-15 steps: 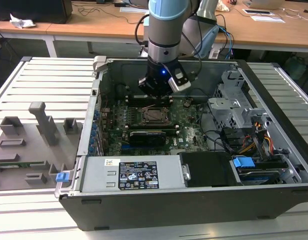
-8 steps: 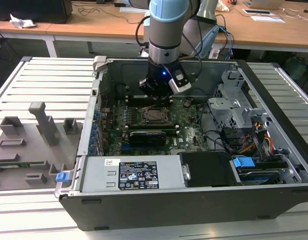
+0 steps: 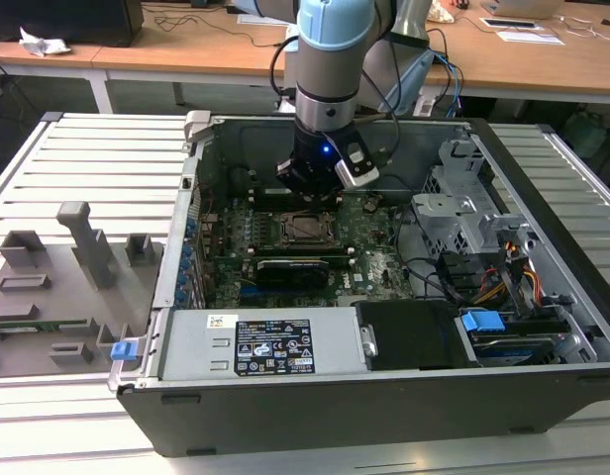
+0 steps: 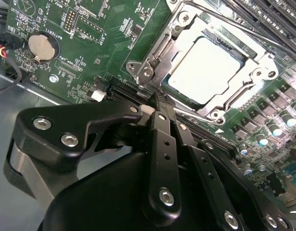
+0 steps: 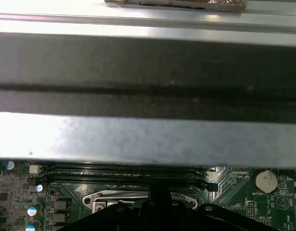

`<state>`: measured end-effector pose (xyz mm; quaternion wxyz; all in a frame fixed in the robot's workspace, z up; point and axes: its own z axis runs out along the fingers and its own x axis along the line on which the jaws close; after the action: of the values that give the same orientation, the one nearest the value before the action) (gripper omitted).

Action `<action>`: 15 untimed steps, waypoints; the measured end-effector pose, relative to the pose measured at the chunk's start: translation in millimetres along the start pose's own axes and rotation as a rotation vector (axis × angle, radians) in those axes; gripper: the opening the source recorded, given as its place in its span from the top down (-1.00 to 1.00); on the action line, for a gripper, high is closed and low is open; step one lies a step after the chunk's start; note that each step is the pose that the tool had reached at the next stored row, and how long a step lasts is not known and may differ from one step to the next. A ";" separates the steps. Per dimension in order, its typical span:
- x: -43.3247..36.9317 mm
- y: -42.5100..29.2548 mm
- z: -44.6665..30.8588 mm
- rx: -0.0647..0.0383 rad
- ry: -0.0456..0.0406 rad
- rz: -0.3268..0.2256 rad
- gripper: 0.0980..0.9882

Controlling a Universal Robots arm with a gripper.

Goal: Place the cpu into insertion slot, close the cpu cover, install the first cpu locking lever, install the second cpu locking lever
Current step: 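Install the first cpu locking lever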

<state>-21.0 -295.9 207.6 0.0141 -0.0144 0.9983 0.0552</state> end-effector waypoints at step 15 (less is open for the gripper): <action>-0.8 -0.5 4.6 0.004 0.0001 0.000 0.98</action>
<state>-20.0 -295.9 203.0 0.0141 -0.0145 0.9984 0.0532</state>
